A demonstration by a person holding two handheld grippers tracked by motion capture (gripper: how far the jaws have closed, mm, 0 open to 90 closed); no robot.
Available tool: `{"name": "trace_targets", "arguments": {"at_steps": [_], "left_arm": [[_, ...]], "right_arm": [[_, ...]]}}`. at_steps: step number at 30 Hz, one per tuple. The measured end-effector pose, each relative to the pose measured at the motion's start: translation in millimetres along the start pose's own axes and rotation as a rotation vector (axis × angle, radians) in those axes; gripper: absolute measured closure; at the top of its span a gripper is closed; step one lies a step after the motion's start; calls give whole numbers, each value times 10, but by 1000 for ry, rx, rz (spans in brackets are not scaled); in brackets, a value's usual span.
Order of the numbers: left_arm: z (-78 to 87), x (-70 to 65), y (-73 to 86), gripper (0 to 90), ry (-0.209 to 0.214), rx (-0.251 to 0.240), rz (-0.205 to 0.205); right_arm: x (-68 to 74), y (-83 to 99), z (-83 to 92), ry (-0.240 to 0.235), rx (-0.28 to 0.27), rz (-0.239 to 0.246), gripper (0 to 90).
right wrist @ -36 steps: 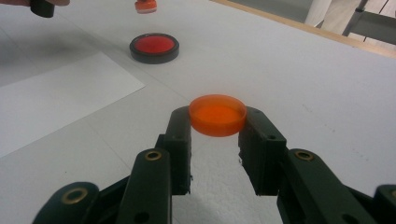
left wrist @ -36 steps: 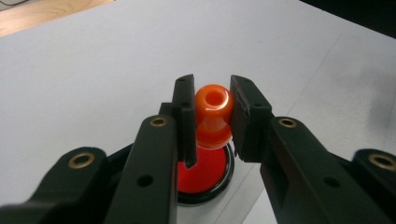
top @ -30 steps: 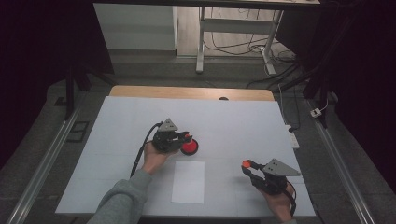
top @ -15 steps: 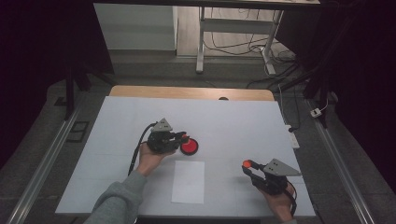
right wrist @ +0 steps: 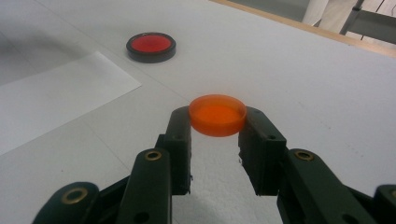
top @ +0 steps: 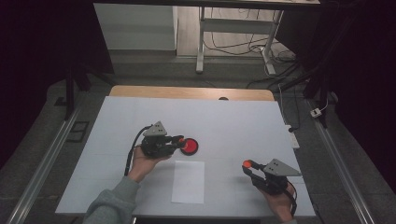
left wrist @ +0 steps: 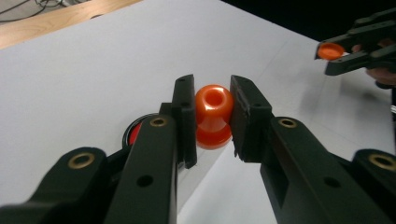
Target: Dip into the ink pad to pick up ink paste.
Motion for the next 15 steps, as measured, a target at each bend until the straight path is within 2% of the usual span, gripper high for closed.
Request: {"name": "trace_targets", "arguments": {"at_steps": [4,11,15], "left_arm": [[82,-49,10,721,7,-10,-7],[180,-118,62,721,32,-18,11],[207,-136,75,721,33,-18,3]], "right_arm": [[4,-5,-1,-1,-2,4,646],[17,-10,-5,-6,-4,6,646],[13,-12,-6,-7,-5,7,646]]}}
Point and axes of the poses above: each handheld gripper's, and its own axes: z roughly backward along the jaws, y roughly out of its underside, x roughly to its left, the point moved 10 cm from there along -z, roughly forward along the jaws, and after that the axes turned 5 degrees about z, right-handed, at the moved point
